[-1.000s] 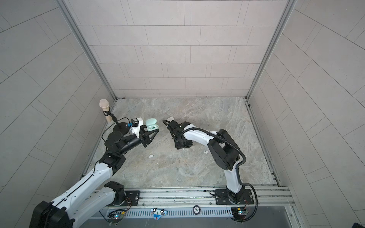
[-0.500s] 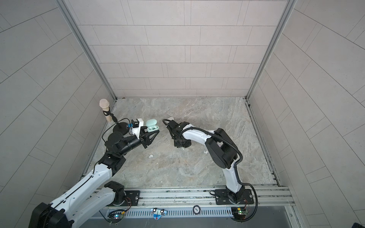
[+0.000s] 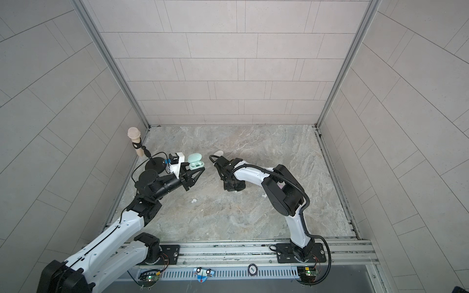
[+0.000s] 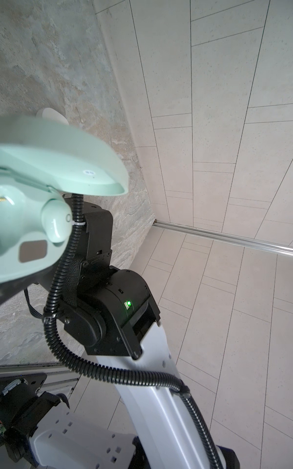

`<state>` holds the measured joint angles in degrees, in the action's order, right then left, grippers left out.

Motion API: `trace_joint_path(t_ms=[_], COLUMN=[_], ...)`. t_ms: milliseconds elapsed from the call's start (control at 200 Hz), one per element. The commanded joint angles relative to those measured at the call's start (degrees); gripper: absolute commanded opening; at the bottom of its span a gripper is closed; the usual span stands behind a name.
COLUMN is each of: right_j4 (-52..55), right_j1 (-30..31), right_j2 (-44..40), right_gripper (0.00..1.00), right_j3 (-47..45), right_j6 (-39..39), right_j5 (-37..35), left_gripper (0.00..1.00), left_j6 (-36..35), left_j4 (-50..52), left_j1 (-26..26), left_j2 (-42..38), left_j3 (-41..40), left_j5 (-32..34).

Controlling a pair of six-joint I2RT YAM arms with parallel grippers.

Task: Insert wireless bluetooth earbuds into charging case
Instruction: Pick up the wireless bluetooth earbud from the center of the table.

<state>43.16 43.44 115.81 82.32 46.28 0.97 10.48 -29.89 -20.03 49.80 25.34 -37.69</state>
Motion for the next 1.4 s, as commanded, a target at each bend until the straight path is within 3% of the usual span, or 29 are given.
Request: trace_joint_path(t_ms=[0, 290, 501, 986, 1226, 1397], right_j4=[0.44, 0.37, 0.80, 1.10, 3.03, 3.09], right_j1=[0.26, 0.19, -0.10, -2.00, -2.37, -2.66], right_j2=[1.91, 1.75, -1.17, -24.78, -36.62, -43.34], right_gripper=[0.26, 0.14, 0.11, 0.10, 0.10, 0.10], right_j3=[-0.94, -1.21, -1.44, -11.16, -10.90, -9.74], right_j6=[1.77, 1.90, 1.29, 0.14, -1.45, -1.81], right_j5=[-0.80, -1.76, -1.85, 2.21, 5.52, 9.40], left_gripper=[0.08, 0.08, 0.08, 0.09, 0.09, 0.10], left_j6=[-0.55, -0.46, -0.94, -1.60, -1.94, -3.13], left_j4=[-1.69, -1.48, -0.62, -2.11, -4.57, -7.08], left_j1=[-0.18, -0.18, -0.77, -5.11, -8.27, -13.28], left_j2=[-0.48, -0.95, -1.10, -1.24, 0.69, 3.02], left_j3=[-0.39, -0.47, -0.33, -1.06, -0.60, -0.38], left_j5=[-0.05, -0.01, 0.07, 0.70, 1.34, 1.94])
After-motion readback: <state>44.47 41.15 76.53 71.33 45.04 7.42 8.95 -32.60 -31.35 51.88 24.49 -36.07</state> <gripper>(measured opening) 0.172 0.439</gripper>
